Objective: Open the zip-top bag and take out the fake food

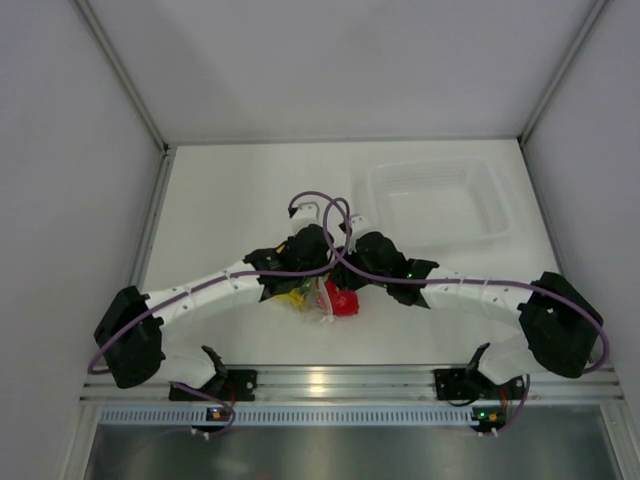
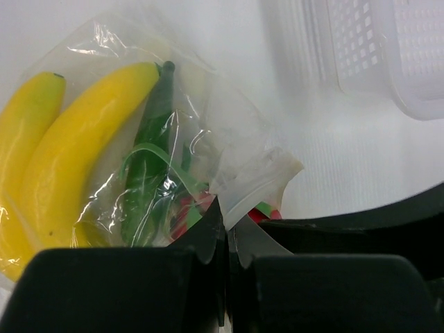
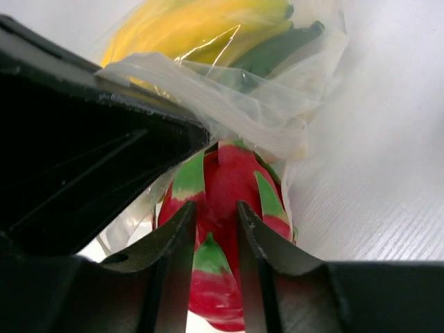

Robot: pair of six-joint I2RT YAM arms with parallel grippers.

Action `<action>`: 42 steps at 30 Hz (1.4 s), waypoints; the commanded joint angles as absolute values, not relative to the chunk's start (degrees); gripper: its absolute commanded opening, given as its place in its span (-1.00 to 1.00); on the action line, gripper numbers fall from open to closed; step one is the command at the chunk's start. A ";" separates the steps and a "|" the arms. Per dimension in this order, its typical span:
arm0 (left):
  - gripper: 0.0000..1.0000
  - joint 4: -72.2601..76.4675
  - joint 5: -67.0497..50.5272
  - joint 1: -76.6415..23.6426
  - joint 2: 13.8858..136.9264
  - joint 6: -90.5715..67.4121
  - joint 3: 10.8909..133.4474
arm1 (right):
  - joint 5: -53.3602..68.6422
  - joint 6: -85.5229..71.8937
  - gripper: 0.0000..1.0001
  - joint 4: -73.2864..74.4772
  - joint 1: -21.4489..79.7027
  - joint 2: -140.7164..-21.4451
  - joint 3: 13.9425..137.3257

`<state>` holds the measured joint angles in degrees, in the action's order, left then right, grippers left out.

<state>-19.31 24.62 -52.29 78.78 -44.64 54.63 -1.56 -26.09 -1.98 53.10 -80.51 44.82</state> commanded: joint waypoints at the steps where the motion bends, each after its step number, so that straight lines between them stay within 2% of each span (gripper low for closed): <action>1: -1.00 -15.29 23.64 -52.03 75.85 -43.95 54.58 | -2.81 -27.42 -0.35 -6.76 54.05 -83.31 48.69; 4: -1.00 -15.38 23.38 -52.03 75.15 -43.95 54.23 | -3.69 -27.60 -0.12 -8.61 54.40 -84.72 50.27; 8: -1.00 -15.47 23.73 -52.03 73.92 -44.12 53.70 | -3.17 -27.95 0.04 -8.27 54.75 -88.32 51.77; 11: -1.00 -15.47 24.78 -52.03 73.21 -43.77 53.26 | -3.60 -28.21 0.20 -7.91 55.72 -88.51 49.41; 14: -1.00 -15.47 25.57 -52.03 73.39 -44.03 52.39 | -4.04 -28.56 0.45 -7.65 57.03 -87.02 46.33; 19: -1.00 -15.47 25.93 -51.86 74.27 -45.00 51.68 | -5.63 -29.00 0.60 -5.98 59.15 -82.98 42.02; 24: -1.00 -15.38 26.10 -51.77 75.41 -45.70 51.77 | -5.98 -28.74 0.67 -3.96 60.64 -82.79 40.61; 32: -1.00 -15.47 26.98 -51.77 75.32 -45.53 51.59 | -6.85 -34.17 0.75 -3.43 64.15 -89.91 40.17; 39: -1.00 -15.47 27.16 -51.77 75.06 -46.40 50.54 | -14.23 -41.74 0.75 -0.18 67.06 -91.76 40.17; 42: -1.00 -15.38 27.51 -51.77 74.88 -46.49 50.45 | -15.55 -42.71 0.68 1.30 67.67 -93.42 40.87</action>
<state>-23.07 25.56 -51.94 75.31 -43.90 50.13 -18.48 -42.00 -7.62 63.29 -88.82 41.76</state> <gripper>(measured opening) 0.015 0.861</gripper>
